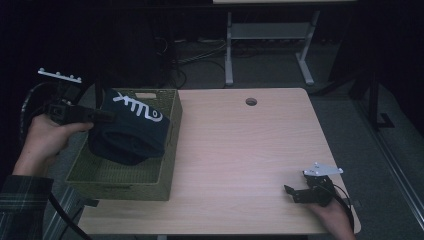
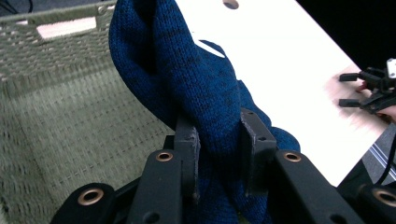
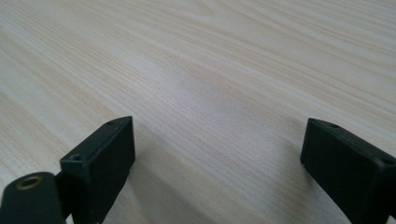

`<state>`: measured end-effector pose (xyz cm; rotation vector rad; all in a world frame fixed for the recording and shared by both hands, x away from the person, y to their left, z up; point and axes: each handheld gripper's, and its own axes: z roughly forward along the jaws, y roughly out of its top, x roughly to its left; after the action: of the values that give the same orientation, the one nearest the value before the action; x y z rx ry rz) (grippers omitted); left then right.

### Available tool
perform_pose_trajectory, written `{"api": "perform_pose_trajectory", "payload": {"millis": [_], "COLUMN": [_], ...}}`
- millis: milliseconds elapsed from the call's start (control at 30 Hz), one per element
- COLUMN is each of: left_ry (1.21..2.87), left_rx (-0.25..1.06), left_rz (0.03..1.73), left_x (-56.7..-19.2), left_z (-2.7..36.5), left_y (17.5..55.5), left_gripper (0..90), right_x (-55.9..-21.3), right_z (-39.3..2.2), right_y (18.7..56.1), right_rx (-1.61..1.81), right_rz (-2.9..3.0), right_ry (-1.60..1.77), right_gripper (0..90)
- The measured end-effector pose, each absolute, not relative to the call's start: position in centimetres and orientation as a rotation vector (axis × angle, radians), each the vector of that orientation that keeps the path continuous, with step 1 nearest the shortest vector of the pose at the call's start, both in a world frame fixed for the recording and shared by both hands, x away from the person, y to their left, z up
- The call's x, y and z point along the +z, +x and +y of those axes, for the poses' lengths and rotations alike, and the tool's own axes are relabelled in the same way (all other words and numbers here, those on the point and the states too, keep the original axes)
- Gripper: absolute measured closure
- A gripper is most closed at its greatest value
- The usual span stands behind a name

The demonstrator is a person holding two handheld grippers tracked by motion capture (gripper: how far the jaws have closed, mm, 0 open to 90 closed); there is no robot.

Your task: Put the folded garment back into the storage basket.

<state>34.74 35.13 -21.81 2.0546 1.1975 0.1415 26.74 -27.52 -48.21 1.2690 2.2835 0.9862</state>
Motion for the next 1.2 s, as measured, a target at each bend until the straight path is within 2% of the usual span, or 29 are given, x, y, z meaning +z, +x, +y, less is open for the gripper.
{"api": "perform_pose_trajectory", "payload": {"millis": [567, 1200], "left_ry": [2.062, 2.048], "left_rx": [0.116, 0.024], "left_rz": [1.265, 1.299], "left_x": [-25.1, -30.0], "left_z": [35.9, 36.1], "left_y": [35.5, 36.8], "left_gripper": [71.9, 72.0], "right_x": [-48.2, -48.2], "right_z": [-27.5, -27.5], "right_y": [26.7, 26.8], "right_rx": [0.986, 0.985], "right_rz": [2.284, 2.283], "right_ry": [1.269, 1.268], "right_gripper": [9.7, 9.7]}}
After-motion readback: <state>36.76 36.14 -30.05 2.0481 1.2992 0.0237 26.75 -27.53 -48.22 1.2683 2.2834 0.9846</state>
